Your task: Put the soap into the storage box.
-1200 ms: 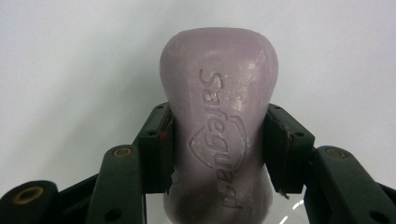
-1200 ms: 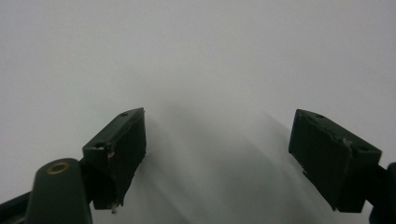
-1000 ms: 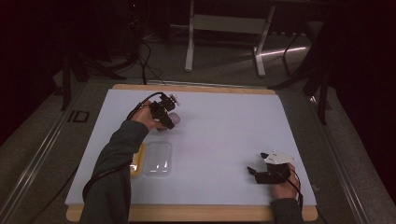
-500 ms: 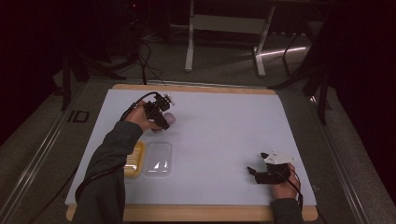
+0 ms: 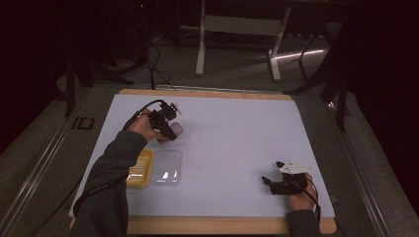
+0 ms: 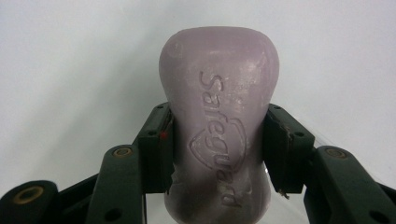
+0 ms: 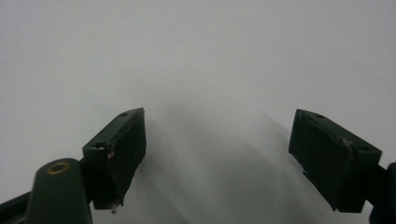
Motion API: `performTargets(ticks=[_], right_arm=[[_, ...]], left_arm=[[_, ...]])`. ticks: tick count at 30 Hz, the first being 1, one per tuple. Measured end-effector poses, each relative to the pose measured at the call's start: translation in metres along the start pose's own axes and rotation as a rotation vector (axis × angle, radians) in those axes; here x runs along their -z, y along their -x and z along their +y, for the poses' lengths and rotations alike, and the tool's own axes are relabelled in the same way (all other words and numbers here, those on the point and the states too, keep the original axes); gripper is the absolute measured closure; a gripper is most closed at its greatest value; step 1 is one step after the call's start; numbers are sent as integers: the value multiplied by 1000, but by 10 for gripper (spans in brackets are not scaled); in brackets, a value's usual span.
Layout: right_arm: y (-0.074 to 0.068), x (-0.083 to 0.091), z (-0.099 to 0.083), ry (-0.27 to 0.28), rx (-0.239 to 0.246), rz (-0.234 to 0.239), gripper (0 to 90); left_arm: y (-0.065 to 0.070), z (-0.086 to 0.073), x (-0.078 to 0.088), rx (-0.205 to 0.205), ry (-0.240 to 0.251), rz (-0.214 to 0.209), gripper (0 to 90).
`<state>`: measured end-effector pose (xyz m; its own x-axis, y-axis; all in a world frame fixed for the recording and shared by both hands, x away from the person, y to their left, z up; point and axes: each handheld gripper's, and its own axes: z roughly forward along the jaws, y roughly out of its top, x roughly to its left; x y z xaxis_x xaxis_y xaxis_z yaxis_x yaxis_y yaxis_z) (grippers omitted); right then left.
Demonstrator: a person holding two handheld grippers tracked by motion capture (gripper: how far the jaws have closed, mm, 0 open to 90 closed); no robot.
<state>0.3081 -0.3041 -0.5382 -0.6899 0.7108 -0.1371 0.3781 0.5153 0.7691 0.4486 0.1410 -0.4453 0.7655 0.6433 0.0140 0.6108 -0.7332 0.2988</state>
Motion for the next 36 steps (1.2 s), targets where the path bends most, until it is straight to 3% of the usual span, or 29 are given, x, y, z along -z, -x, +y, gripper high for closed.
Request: performTargets(ticks=[15, 21, 36], right_arm=[[0, 0, 0, -1, 1, -2, 187], [0, 0, 0, -1, 1, -2, 187], [0, 0, 0, -2, 2, -3, 187]], left_arm=[[2, -14, 9, 23, 8, 14, 499], [4, -20, 13, 9, 1, 24, 499], [5, -39, 21, 42, 17, 34, 499]])
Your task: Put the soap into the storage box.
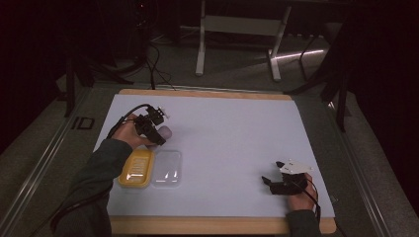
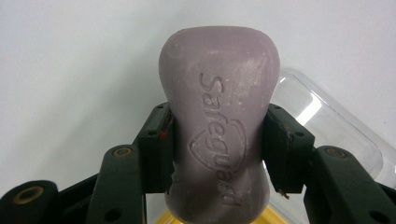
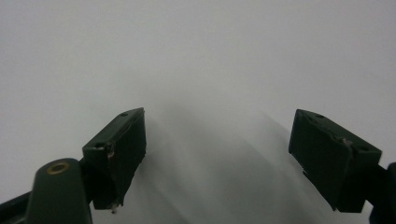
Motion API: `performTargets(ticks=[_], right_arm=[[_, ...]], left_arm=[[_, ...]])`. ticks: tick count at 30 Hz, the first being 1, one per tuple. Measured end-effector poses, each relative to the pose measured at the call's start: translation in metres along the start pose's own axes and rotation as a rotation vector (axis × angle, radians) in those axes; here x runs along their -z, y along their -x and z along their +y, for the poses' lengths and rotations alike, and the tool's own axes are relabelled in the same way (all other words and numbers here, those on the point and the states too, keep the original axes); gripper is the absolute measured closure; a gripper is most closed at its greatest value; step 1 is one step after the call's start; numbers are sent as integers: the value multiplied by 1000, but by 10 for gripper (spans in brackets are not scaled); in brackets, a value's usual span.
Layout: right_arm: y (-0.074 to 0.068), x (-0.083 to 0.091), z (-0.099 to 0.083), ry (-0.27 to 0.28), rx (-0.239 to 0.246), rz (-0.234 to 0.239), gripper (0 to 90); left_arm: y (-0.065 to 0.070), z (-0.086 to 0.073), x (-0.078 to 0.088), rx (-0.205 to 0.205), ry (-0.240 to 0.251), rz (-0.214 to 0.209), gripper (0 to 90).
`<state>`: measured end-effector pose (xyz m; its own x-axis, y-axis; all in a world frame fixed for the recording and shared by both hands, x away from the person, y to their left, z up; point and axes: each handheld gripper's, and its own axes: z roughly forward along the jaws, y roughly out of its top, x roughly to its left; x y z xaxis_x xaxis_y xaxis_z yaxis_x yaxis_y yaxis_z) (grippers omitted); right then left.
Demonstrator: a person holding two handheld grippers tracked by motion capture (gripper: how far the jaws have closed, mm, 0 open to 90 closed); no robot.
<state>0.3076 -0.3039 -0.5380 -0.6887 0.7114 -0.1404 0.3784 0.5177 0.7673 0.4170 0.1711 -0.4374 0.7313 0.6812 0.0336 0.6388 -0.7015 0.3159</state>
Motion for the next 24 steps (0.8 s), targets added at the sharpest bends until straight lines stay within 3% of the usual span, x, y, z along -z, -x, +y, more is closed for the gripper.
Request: performTargets(ticks=[24], right_arm=[[-1, 0, 0, -1, 4, -1, 187]], left_arm=[[13, -20, 8, 55, 38, -10, 499]])
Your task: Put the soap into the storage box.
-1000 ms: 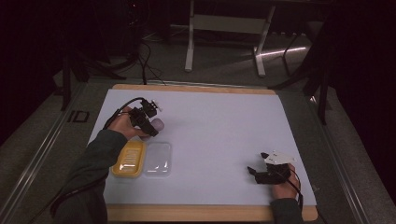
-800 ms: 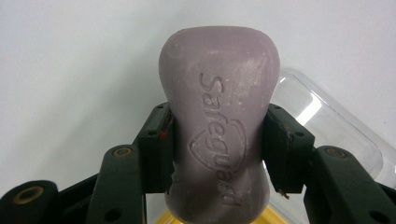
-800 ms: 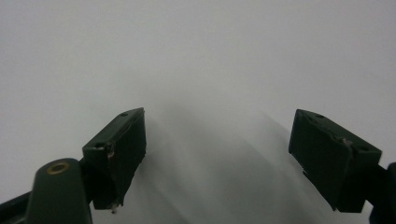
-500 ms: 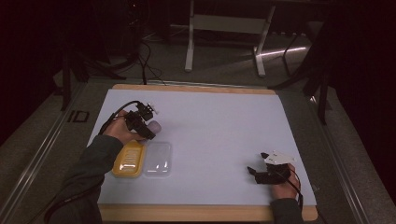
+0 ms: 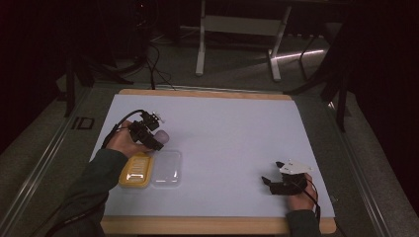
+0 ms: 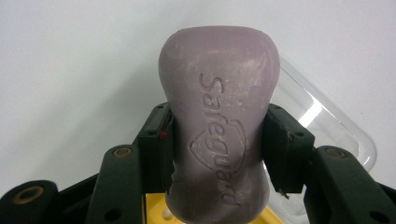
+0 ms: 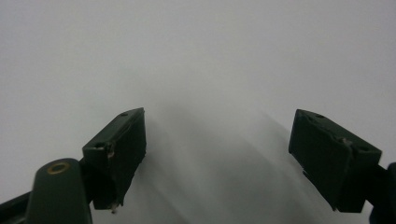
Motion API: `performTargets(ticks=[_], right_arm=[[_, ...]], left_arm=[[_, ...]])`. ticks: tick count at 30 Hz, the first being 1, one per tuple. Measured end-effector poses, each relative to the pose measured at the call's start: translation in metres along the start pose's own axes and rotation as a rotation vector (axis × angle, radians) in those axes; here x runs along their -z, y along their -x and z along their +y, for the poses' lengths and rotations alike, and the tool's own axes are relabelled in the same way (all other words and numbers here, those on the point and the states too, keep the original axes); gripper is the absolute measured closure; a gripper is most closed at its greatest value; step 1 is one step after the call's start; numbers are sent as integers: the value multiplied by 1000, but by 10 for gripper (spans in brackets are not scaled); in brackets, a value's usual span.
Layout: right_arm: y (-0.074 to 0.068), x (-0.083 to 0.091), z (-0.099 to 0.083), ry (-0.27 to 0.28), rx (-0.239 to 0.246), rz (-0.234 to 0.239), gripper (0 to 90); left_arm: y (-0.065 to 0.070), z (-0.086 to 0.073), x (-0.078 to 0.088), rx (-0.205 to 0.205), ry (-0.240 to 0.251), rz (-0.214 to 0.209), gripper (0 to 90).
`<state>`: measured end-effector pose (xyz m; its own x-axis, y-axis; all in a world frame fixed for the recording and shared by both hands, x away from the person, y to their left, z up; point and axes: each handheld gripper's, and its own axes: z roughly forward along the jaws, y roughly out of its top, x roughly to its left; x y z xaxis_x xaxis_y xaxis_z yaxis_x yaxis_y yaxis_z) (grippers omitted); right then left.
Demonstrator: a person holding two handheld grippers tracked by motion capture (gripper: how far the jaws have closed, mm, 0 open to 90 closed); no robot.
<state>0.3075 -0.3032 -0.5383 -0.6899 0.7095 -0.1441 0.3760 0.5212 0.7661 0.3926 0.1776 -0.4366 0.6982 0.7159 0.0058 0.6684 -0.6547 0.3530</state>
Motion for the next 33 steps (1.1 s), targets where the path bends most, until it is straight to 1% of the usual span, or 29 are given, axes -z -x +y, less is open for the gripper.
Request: performTargets(ticks=[1, 4, 7, 11, 17, 18, 19, 21, 24, 25, 26, 27, 29, 33], right_arm=[[0, 0, 0, 0, 0, 0, 187], [0, 0, 0, -1, 0, 1, 187], [0, 0, 0, -1, 2, 2, 187], [0, 0, 0, -1, 0, 3, 187], [0, 0, 0, -2, 2, 2, 187], [0, 0, 0, -2, 2, 1, 187], [0, 0, 0, -2, 2, 1, 187], [0, 0, 0, -4, 4, -1, 187], [0, 0, 0, -4, 4, -2, 187], [0, 0, 0, -5, 4, -2, 187], [0, 0, 0, -4, 4, -2, 187], [0, 0, 0, -4, 4, -2, 187], [0, 0, 0, -4, 4, -2, 187], [-1, 0, 0, -5, 5, -2, 187]], left_arm=[[0, 0, 0, -2, -2, 0, 499], [2, -2, 1, 12, 0, -2, 499], [4, -5, 2, 24, -6, 7, 499], [6, -11, 3, 42, -4, 9, 499], [5, -26, 4, 71, -4, 11, 499], [4, -32, 5, 88, -3, 17, 499], [4, -32, 5, 88, -3, 17, 499], [3, -38, 5, 101, -7, 27, 499], [3, -46, 6, 122, -11, 26, 499], [4, -48, 7, 124, -13, 29, 499], [6, -51, 6, 130, -21, 43, 499], [6, -51, 6, 130, -21, 43, 499], [9, -55, 5, 127, -32, 62, 498], [14, -61, 0, 137, -46, 66, 498]])
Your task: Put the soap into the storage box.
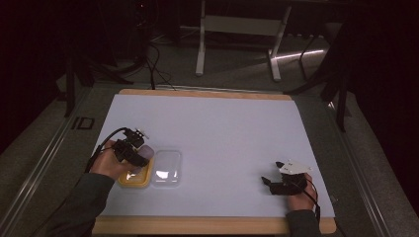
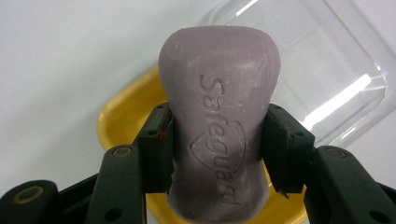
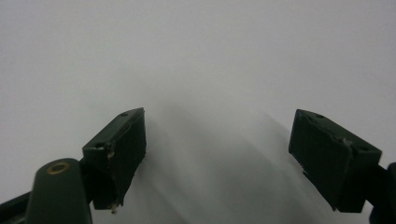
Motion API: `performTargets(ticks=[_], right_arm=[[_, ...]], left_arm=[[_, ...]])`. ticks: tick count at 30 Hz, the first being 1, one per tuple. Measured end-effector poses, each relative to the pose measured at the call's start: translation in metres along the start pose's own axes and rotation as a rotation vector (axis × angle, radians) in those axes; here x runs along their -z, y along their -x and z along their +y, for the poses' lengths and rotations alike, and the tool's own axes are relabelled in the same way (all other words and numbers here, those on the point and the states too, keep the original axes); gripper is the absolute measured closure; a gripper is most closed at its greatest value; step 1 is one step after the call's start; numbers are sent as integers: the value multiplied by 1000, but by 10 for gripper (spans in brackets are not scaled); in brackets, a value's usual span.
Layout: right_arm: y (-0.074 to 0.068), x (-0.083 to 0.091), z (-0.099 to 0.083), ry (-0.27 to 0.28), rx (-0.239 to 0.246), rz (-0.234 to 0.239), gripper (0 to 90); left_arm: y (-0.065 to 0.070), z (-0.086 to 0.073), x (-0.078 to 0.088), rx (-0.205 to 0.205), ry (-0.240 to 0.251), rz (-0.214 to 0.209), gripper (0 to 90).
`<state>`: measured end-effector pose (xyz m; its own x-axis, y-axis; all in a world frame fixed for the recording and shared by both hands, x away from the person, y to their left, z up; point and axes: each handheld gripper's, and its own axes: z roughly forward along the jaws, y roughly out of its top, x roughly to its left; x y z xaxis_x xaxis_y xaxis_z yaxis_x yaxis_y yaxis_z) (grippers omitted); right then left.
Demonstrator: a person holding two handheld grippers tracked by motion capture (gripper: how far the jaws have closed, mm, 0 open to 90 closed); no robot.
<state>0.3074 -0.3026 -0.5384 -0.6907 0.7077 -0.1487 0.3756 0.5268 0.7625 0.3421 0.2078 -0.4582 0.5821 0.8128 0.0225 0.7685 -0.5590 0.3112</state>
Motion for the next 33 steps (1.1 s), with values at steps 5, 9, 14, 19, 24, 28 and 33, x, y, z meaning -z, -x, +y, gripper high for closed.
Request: performTargets(ticks=[5, 9, 14, 19, 24, 28, 33], right_arm=[[0, 0, 0, 0, 0, -1, 187], [0, 0, 0, -2, 2, -3, 187], [0, 0, 0, -3, 3, -3, 187], [0, -1, 0, -3, 3, -2, 187], [0, -1, 0, -4, 4, -3, 187], [0, 0, 0, -3, 2, -2, 187], [0, -1, 0, -6, 2, 4, 187]], left_arm=[[-2, -9, -5, 27, -15, -6, 497], [-7, -17, -9, 69, -18, -21, 497], [-9, -22, -16, 92, -41, -70, 430], [-11, -21, -7, 105, -1, -48, 346], [-12, -19, 3, 101, 58, -31, 345], [-13, -17, 6, 99, 109, 2, 347], [-15, -17, 8, 132, 198, -14, 346]])
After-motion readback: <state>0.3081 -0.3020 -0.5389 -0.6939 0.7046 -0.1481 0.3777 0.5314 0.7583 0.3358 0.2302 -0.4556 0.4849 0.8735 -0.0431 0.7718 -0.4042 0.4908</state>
